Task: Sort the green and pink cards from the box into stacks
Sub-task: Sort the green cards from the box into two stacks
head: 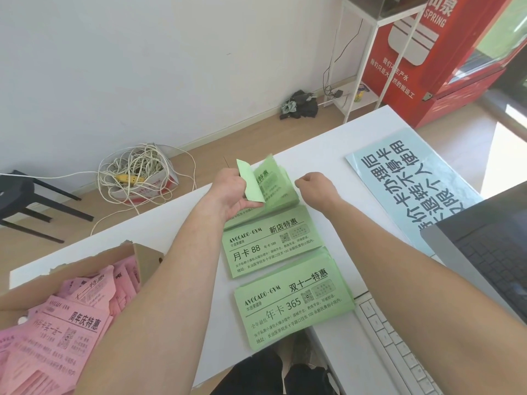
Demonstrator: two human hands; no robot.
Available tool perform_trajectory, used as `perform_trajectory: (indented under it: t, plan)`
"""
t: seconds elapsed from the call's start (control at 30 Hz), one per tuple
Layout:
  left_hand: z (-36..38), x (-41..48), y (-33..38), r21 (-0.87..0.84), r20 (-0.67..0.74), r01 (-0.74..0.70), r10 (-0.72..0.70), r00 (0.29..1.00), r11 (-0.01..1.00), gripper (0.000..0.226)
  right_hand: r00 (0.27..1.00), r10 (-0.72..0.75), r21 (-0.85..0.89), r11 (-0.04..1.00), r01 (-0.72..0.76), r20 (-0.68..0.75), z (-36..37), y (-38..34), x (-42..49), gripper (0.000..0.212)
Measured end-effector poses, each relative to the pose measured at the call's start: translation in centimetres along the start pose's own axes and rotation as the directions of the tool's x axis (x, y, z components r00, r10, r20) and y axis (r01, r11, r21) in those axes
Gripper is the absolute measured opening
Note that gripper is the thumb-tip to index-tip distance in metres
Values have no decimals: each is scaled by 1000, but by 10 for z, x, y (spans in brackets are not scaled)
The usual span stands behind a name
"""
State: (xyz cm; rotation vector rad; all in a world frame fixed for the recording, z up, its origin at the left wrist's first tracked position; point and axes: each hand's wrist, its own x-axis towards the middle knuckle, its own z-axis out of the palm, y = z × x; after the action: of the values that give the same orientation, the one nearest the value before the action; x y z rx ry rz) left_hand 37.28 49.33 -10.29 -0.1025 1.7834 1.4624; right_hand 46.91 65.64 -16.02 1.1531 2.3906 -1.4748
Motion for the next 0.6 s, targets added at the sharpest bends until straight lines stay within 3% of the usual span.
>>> perform_trajectory:
  t: [0.17, 0.3, 0.43, 0.5, 0.6]
  plan:
    - [0, 6, -7, -1, -16, 37, -37, 999, 999, 56, 1000, 12, -2, 1000, -12, -9, -5, 3, -4, 32]
    - [3, 10, -15, 35, -44, 57, -55, 997, 998, 55, 999, 25, -4, 1000, -25, -23, -8, 8, -8, 34]
    - [2, 0, -28, 67, -75, 34, -29, 997, 997, 47, 998, 54, -85, 995, -56, -27, -5, 19, -19, 20]
    - [-3, -17, -42, 164, -158, -33, 60, 986, 986, 35, 996, 89, -189, 978, -91, -16, 2, 28, -28, 16]
    - [-18, -49, -80, 429, -369, -49, 225, 902, 902, 30, 989, 144, -278, 949, -147, -33, 16, 39, -43, 22]
